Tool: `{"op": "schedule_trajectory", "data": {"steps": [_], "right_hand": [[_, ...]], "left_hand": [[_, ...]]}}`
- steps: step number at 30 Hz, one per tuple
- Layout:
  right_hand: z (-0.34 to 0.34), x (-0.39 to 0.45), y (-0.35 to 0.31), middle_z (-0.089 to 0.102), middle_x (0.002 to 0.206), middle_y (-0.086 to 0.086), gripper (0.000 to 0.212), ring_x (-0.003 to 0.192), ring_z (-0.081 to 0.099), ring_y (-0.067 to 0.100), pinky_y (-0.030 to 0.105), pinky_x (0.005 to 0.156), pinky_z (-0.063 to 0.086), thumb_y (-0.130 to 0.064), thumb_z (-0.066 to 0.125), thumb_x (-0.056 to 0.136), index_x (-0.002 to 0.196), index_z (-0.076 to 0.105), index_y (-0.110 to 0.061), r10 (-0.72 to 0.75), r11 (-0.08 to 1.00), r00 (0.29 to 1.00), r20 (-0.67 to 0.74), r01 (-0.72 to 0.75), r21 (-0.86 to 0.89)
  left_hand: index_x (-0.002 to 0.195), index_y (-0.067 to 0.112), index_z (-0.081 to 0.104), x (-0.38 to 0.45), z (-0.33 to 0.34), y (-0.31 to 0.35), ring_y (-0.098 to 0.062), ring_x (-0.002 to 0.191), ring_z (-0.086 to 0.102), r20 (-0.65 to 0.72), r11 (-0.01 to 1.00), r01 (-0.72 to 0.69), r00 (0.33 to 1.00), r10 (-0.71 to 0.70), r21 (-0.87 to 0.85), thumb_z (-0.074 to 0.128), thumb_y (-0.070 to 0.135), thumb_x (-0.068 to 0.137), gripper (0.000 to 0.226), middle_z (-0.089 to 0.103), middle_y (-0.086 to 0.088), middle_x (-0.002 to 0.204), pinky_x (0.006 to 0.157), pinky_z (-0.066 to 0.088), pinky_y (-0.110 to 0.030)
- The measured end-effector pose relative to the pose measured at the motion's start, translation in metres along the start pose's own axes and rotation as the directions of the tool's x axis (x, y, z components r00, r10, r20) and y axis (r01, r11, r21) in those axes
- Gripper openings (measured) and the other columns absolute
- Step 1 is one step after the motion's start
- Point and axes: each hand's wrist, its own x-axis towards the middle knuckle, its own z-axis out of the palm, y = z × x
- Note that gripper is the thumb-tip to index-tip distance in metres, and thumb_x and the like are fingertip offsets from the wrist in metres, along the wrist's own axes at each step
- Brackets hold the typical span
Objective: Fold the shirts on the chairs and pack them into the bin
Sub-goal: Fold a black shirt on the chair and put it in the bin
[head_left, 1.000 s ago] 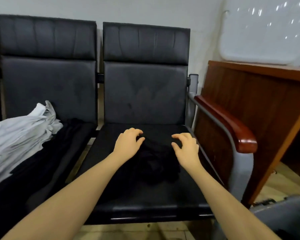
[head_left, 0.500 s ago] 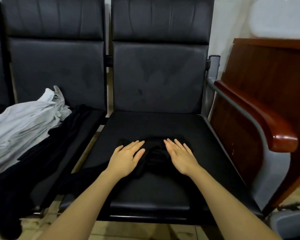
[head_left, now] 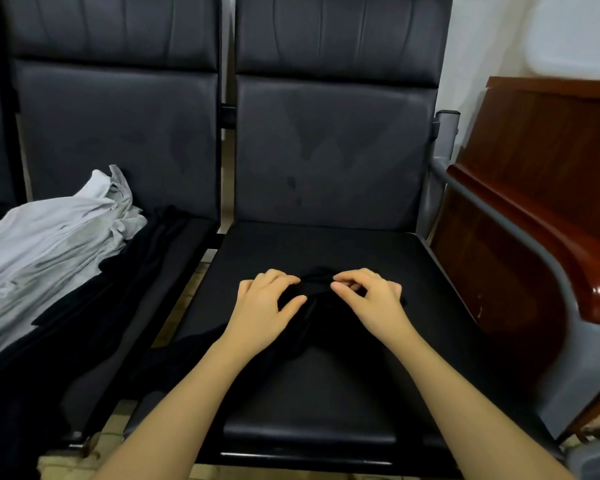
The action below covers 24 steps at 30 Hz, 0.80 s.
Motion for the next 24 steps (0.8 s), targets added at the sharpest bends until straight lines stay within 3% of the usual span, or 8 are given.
{"op": "schedule_trajectory", "data": {"steps": [4, 7, 9, 11, 14, 17, 21, 24], "right_hand": [[0.012, -0.002, 0.000, 0.063, 0.103, -0.018, 0.021, 0.104, 0.050, 0.000, 0.021, 0.093, 0.013, -0.041, 0.060, 0.090, 0.107, 0.068, -0.033, 0.048, 0.992, 0.995, 0.084, -0.038, -0.120], [0.013, -0.002, 0.004, 0.067, 0.096, -0.021, 0.009, 0.115, 0.049, 0.007, 0.019, 0.096, 0.015, -0.042, 0.063, 0.087, 0.092, 0.070, -0.040, 0.136, 0.990, 0.986, 0.099, -0.138, 0.012], [0.012, -0.001, 0.005, 0.069, 0.091, -0.024, 0.008, 0.114, 0.055, 0.008, 0.029, 0.107, 0.027, -0.042, 0.066, 0.084, 0.081, 0.071, -0.046, 0.113, 0.984, 0.988, 0.100, -0.126, 0.128], [0.005, -0.003, -0.002, 0.071, 0.092, -0.022, 0.015, 0.104, 0.062, 0.002, 0.031, 0.104, 0.041, -0.031, 0.067, 0.086, 0.083, 0.072, -0.045, 0.068, 0.961, 0.996, 0.062, -0.082, 0.264], [-0.010, -0.006, -0.019, 0.072, 0.094, -0.015, 0.016, 0.095, 0.065, -0.003, 0.009, 0.084, 0.046, -0.015, 0.064, 0.089, 0.094, 0.073, -0.027, 0.016, 0.906, 0.999, -0.028, -0.003, 0.423], [-0.017, -0.008, -0.024, 0.071, 0.095, -0.015, 0.017, 0.093, 0.063, -0.006, 0.004, 0.077, 0.044, -0.013, 0.060, 0.092, 0.098, 0.072, -0.022, -0.004, 0.906, 0.997, -0.071, 0.034, 0.422], [-0.025, -0.011, -0.027, 0.070, 0.094, -0.014, 0.020, 0.091, 0.063, -0.005, 0.007, 0.078, 0.046, -0.011, 0.056, 0.094, 0.096, 0.071, -0.024, 0.031, 0.908, 0.976, -0.215, 0.062, 0.414], [-0.033, -0.013, -0.029, 0.069, 0.093, -0.011, 0.020, 0.084, 0.062, -0.006, 0.006, 0.072, 0.043, -0.011, 0.054, 0.096, 0.096, 0.071, -0.022, 0.064, 0.900, 0.957, -0.282, 0.066, 0.430]], "left_hand": [[0.130, 0.023, 0.053, -0.013, -0.005, -0.008, -0.006, 0.114, 0.049, 0.077, 0.996, 0.015, 0.997, -0.022, 0.087, 0.055, 0.043, 0.092, 0.043, 0.055, 0.013, 0.124, 0.098, 0.021, -0.021], [0.130, 0.024, 0.054, -0.018, -0.010, -0.017, -0.008, 0.116, 0.049, 0.101, 0.988, 0.084, 0.990, -0.098, 0.130, 0.056, 0.043, 0.091, 0.044, 0.054, 0.012, 0.126, 0.100, 0.024, -0.025], [0.125, 0.022, 0.060, -0.019, -0.012, -0.020, -0.009, 0.111, 0.053, 0.099, 0.987, 0.126, 0.986, -0.136, 0.102, 0.059, 0.041, 0.090, 0.039, 0.057, 0.011, 0.121, 0.102, 0.029, -0.027], [0.116, 0.020, 0.067, -0.020, -0.011, -0.023, -0.009, 0.103, 0.058, 0.089, 0.987, 0.159, 0.983, -0.161, 0.033, 0.063, 0.035, 0.088, 0.032, 0.061, 0.009, 0.113, 0.102, 0.038, -0.034], [0.100, 0.016, 0.072, -0.021, -0.011, -0.020, -0.010, 0.090, 0.060, 0.065, 0.974, 0.217, 0.975, -0.213, -0.065, 0.068, 0.028, 0.086, 0.019, 0.061, 0.012, 0.098, 0.094, 0.045, -0.039], [0.094, 0.014, 0.072, -0.019, -0.013, -0.016, -0.010, 0.085, 0.060, 0.010, 0.957, 0.249, 0.968, -0.250, -0.147, 0.069, 0.025, 0.085, 0.014, 0.059, 0.012, 0.091, 0.088, 0.048, -0.032], [0.092, 0.015, 0.070, -0.015, -0.025, 0.003, -0.002, 0.081, 0.060, -0.102, 0.898, 0.245, 0.948, -0.300, -0.366, 0.066, 0.021, 0.087, 0.008, 0.065, 0.012, 0.085, 0.075, 0.044, -0.008], [0.091, 0.020, 0.071, -0.011, -0.035, 0.018, 0.001, 0.082, 0.063, -0.139, 0.857, 0.211, 0.941, -0.308, -0.470, 0.064, 0.024, 0.089, 0.008, 0.068, 0.012, 0.084, 0.078, 0.050, -0.017]]}}
